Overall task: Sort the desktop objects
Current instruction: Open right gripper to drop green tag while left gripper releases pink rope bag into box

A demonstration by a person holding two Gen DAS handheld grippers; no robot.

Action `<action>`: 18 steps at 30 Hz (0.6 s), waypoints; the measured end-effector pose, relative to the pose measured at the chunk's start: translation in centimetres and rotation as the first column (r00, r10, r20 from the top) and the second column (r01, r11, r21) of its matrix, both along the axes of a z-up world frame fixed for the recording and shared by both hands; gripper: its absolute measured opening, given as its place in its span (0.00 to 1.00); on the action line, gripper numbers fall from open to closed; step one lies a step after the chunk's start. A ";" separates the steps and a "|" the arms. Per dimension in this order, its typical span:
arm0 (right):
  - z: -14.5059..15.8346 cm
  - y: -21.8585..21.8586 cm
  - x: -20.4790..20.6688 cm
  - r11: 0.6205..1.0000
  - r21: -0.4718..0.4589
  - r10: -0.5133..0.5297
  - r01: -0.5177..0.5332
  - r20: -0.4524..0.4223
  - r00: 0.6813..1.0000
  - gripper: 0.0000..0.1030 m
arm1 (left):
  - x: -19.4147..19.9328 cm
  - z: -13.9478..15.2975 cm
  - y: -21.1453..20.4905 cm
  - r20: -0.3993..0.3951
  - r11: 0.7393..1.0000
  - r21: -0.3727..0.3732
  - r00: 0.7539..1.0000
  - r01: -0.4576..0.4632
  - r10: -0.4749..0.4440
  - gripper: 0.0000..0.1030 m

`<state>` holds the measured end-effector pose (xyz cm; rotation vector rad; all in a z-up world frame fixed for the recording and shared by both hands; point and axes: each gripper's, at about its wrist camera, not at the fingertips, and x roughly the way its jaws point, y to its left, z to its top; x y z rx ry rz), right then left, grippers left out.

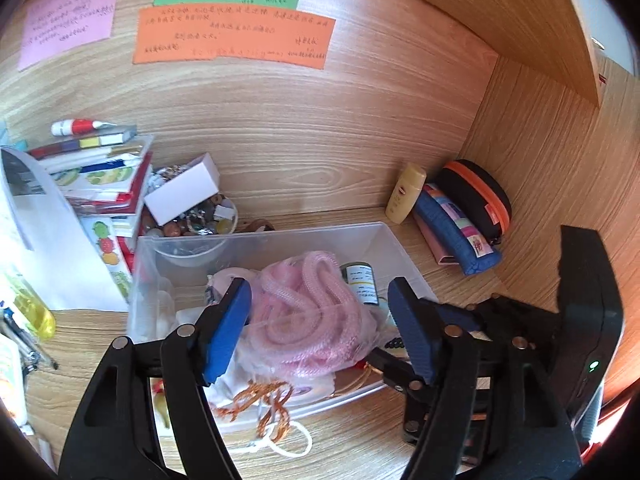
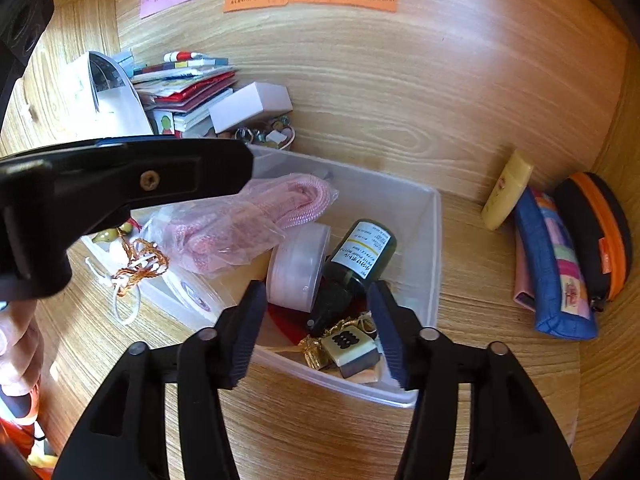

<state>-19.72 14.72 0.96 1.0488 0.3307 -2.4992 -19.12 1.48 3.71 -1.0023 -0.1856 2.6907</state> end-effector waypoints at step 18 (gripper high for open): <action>2.3 1.1 4.4 0.998 0.001 -0.057 0.057 -0.083 0.995 0.79 | 5.1 -0.5 -1.7 -0.029 0.992 -0.080 0.995 -0.095 0.093 0.91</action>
